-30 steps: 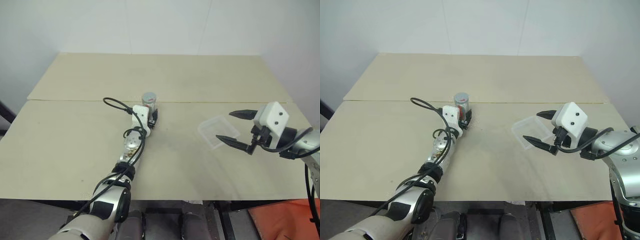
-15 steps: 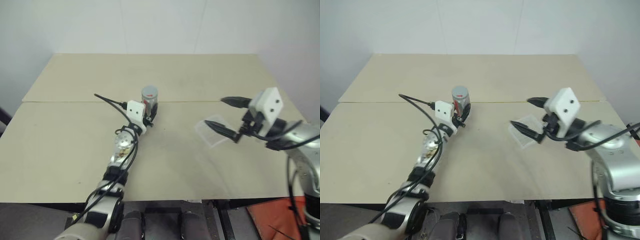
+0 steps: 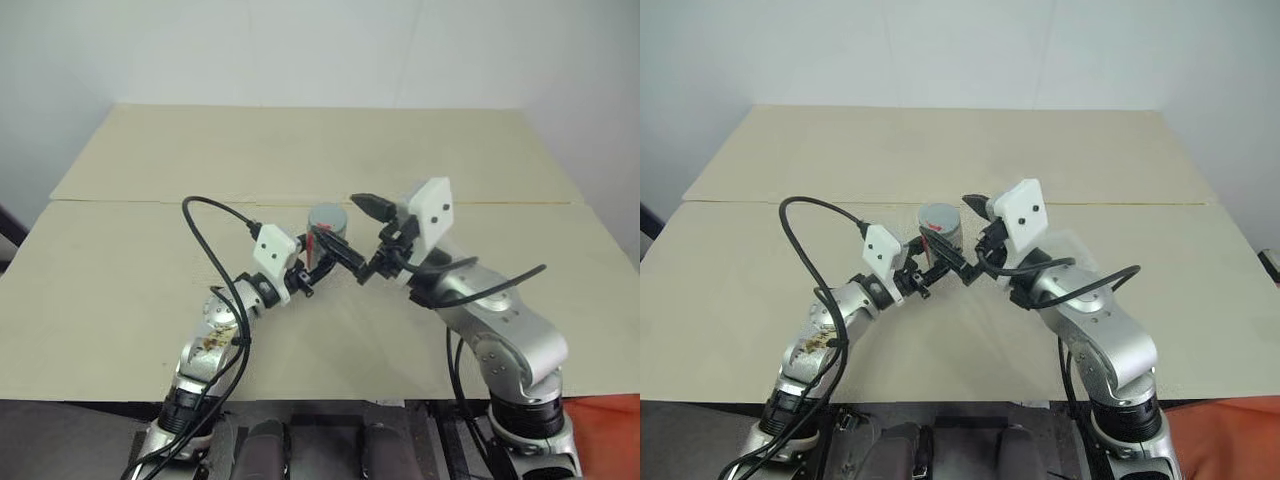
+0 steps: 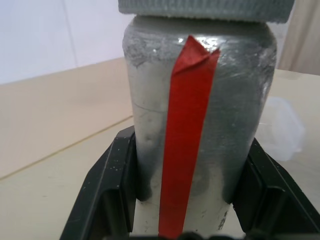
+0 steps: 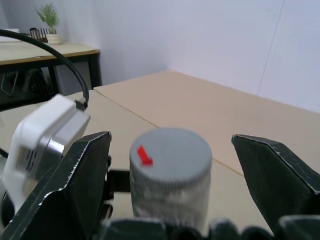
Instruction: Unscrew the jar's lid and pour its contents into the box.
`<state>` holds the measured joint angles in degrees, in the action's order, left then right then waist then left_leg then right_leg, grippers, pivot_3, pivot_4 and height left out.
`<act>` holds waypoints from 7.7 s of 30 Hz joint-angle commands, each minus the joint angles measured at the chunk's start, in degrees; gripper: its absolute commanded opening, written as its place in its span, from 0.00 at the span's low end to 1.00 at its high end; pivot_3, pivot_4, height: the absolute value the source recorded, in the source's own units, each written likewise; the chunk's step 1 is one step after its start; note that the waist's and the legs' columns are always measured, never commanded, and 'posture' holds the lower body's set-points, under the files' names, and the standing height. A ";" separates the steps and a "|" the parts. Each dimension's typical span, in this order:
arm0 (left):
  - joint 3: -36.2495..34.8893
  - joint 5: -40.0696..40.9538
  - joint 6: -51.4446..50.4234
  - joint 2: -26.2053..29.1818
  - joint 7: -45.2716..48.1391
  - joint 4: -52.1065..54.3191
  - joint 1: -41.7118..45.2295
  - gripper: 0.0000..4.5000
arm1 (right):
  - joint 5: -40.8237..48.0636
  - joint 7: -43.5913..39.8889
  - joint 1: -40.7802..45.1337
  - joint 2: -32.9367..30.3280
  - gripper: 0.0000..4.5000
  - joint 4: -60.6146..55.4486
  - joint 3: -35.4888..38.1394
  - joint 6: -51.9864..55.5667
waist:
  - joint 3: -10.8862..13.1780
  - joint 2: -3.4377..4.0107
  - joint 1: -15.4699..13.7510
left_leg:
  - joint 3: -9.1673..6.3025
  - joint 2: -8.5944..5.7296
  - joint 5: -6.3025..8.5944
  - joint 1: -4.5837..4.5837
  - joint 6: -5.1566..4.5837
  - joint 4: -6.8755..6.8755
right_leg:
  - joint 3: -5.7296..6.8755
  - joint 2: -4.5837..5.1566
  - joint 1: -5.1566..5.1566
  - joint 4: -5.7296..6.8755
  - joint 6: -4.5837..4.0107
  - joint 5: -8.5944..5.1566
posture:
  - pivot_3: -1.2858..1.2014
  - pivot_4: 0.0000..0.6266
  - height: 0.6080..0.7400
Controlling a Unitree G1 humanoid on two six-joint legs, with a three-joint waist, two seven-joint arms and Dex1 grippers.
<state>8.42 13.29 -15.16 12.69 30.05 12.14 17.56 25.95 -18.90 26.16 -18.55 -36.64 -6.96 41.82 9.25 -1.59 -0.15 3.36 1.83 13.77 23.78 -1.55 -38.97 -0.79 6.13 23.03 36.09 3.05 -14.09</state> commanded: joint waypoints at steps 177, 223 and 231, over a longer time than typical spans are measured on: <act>2.50 0.85 8.28 1.26 8.80 0.59 -0.35 0.48 | 13.44 -73.60 37.15 -10.78 0.62 72.73 -19.16 -49.82 | 0.02 0.02 0.79 | 0.07 0.08 0.01 0.02 -0.02 0.01 | -0.02 0.00 0.10 0.02 -0.06 0.03 | 0.52 0.24 1.00; 1.61 -0.74 11.22 -1.29 5.25 -2.76 -0.76 0.48 | 10.37 -43.50 14.92 -7.64 0.99 34.97 3.21 -32.42 | 0.03 0.04 -0.20 | 0.07 0.08 0.01 0.06 0.00 0.02 | 0.01 0.08 0.14 0.06 -0.07 0.04 | 0.52 0.24 1.00; 0.79 -0.16 13.04 -3.81 3.95 -3.72 -0.04 0.48 | 4.61 -33.67 10.12 -4.85 0.99 27.50 1.48 -29.84 | 0.03 0.04 -0.33 | 0.09 0.03 0.01 0.05 -0.01 0.00 | 0.01 0.06 0.12 0.02 -0.06 0.04 | 0.52 0.24 1.00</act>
<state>9.76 12.46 -3.73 9.30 34.29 7.56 16.52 31.22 -53.91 35.82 -23.51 -6.60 -6.31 11.92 9.28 -1.55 -0.48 3.47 1.86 13.78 23.83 -1.56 -38.97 -0.78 6.19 23.15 36.10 2.99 -14.05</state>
